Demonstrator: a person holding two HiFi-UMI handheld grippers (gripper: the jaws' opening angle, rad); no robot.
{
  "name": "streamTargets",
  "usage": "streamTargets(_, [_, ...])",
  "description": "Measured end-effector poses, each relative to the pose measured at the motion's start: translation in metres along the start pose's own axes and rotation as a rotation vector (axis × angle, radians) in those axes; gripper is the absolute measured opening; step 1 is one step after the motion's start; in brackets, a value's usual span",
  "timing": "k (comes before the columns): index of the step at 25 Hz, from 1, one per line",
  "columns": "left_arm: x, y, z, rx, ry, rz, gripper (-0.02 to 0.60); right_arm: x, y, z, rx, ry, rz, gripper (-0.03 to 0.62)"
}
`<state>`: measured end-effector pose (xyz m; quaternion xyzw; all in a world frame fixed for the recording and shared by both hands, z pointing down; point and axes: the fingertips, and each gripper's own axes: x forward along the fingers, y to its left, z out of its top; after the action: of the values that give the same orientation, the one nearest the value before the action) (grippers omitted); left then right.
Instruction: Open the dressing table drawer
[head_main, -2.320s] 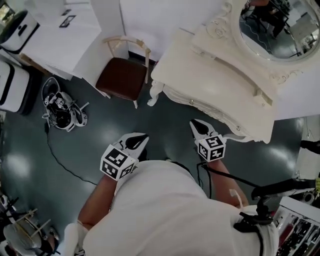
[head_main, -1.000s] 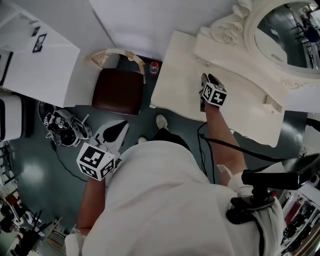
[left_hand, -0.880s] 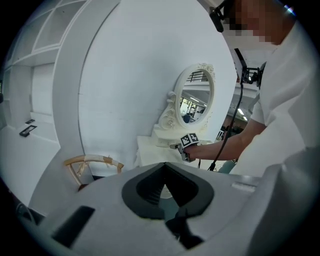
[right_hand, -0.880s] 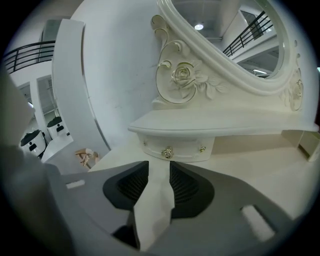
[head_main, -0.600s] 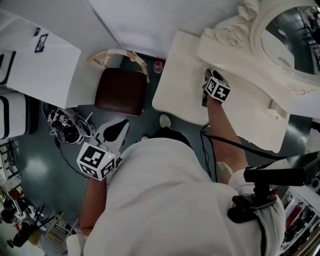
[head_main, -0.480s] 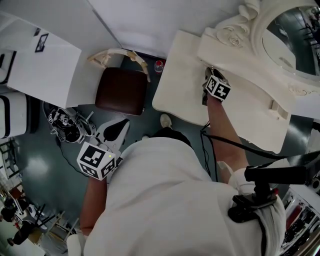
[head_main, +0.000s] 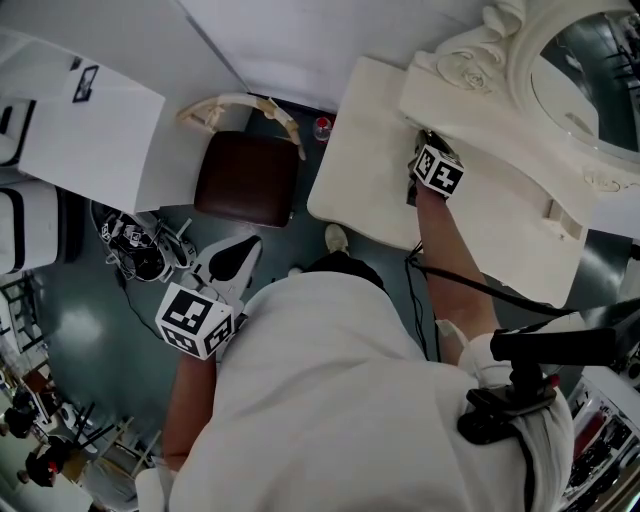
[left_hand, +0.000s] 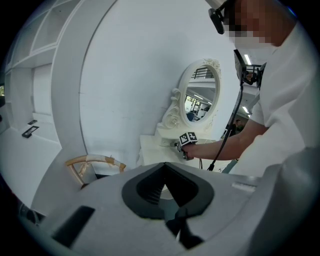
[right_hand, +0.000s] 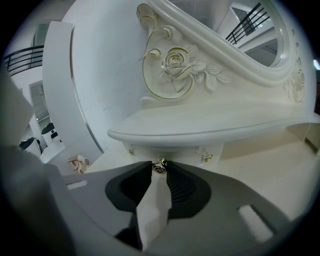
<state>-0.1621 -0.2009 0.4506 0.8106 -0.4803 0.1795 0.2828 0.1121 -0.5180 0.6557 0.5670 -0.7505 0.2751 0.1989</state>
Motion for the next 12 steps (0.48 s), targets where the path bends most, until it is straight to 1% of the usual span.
streamTargets(12, [-0.005, -0.003, -0.006, 0.004, -0.002, -0.019, 0.002, -0.013, 0.005, -0.013, -0.007, 0.021, -0.004, 0.094])
